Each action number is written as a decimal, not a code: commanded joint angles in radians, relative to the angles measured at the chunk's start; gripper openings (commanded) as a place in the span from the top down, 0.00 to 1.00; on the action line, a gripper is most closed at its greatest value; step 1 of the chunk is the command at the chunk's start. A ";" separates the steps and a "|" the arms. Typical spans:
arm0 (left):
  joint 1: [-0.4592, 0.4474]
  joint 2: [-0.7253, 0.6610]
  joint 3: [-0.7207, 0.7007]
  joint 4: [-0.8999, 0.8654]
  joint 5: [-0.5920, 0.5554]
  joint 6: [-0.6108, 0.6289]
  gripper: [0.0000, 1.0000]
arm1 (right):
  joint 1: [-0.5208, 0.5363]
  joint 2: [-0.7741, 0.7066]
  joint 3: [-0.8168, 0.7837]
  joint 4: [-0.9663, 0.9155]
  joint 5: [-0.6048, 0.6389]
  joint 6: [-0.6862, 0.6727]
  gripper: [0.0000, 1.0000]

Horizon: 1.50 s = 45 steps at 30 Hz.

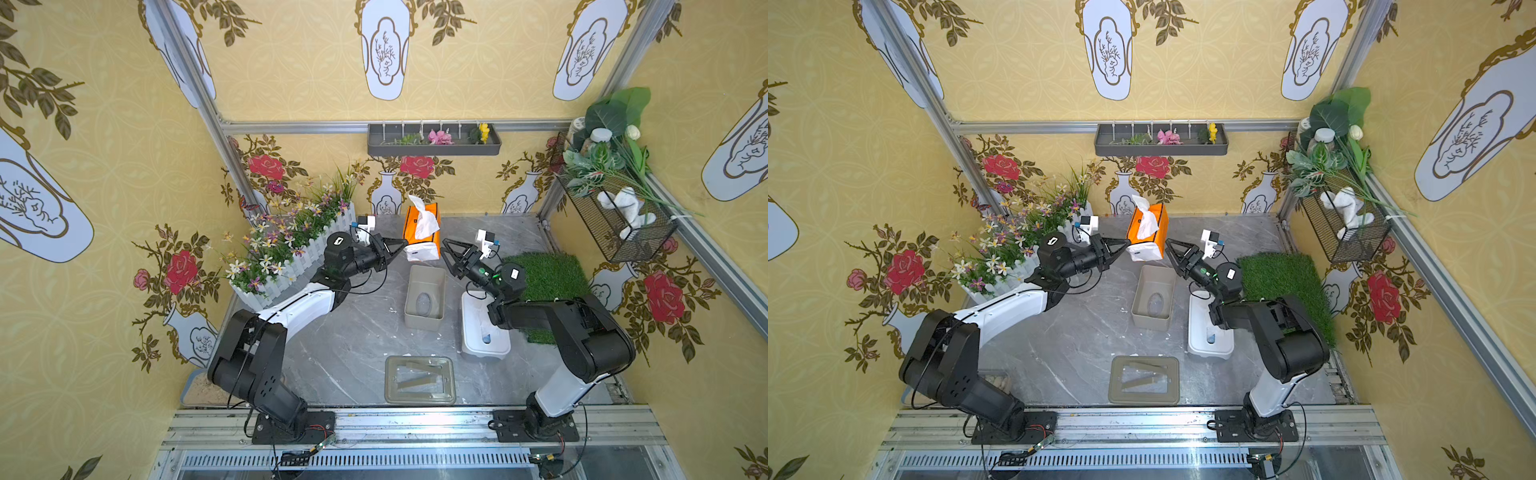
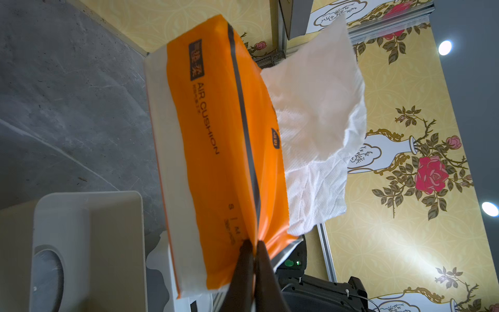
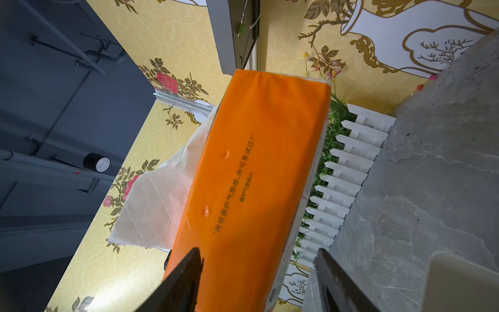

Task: Put the tissue paper into the tissue box
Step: Place the paper towel in the tissue box.

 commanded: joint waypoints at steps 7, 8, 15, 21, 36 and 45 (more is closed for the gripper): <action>-0.059 0.063 -0.006 0.118 0.009 -0.029 1.00 | 0.034 0.006 0.050 0.052 -0.013 0.012 0.43; -0.060 0.069 -0.010 0.132 0.008 -0.036 1.00 | 0.037 0.003 0.046 0.050 -0.016 0.014 0.46; -0.070 0.103 -0.025 0.141 0.021 -0.035 1.00 | 0.041 -0.026 0.005 0.054 -0.029 0.021 0.73; -0.074 0.125 -0.040 0.137 0.034 -0.026 1.00 | 0.044 -0.056 -0.052 0.052 -0.022 0.018 0.90; -0.090 -0.036 -0.067 -0.363 -0.057 0.301 0.44 | 0.060 -0.529 -0.047 -0.951 0.036 -0.415 1.00; -0.085 -0.176 0.028 -0.866 -0.266 0.612 0.33 | 0.199 -0.613 0.241 -1.706 0.314 -0.674 1.00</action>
